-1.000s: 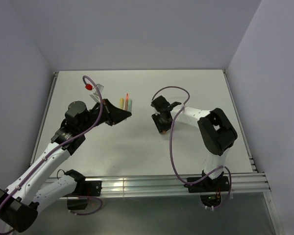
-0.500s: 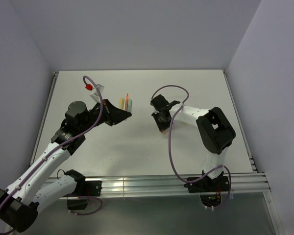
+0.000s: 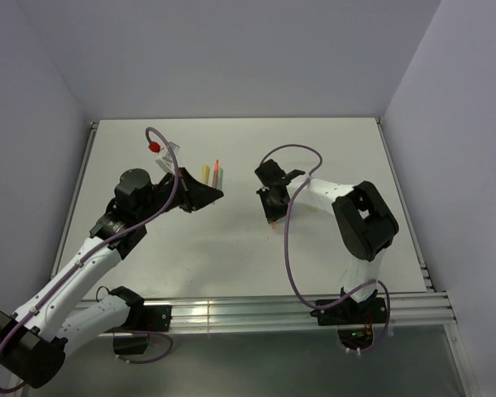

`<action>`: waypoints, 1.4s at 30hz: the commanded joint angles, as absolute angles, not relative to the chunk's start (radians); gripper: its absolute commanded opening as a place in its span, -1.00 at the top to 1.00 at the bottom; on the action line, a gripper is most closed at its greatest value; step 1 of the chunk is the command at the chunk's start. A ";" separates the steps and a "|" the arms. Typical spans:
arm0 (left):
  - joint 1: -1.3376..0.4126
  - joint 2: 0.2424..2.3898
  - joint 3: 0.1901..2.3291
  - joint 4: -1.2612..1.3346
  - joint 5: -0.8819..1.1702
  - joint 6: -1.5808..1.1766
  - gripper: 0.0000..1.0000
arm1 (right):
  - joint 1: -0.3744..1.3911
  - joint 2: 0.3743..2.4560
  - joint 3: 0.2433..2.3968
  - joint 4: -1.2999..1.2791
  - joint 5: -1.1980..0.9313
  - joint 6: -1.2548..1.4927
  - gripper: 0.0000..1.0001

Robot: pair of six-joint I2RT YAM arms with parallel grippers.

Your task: Insert the pens into the pen caps

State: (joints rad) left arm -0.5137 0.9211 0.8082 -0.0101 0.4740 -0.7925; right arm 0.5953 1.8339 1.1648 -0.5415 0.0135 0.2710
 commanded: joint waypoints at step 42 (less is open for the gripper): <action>-0.741 1.324 0.916 0.310 0.423 -0.669 0.99 | 0.497 1.115 1.181 -0.193 -0.015 0.611 1.00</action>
State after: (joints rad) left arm -0.7273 1.3140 0.8867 0.2661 0.4042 -0.6941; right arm 0.5011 1.1355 1.1851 -0.2451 -0.0410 0.6090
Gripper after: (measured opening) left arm 0.115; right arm 0.213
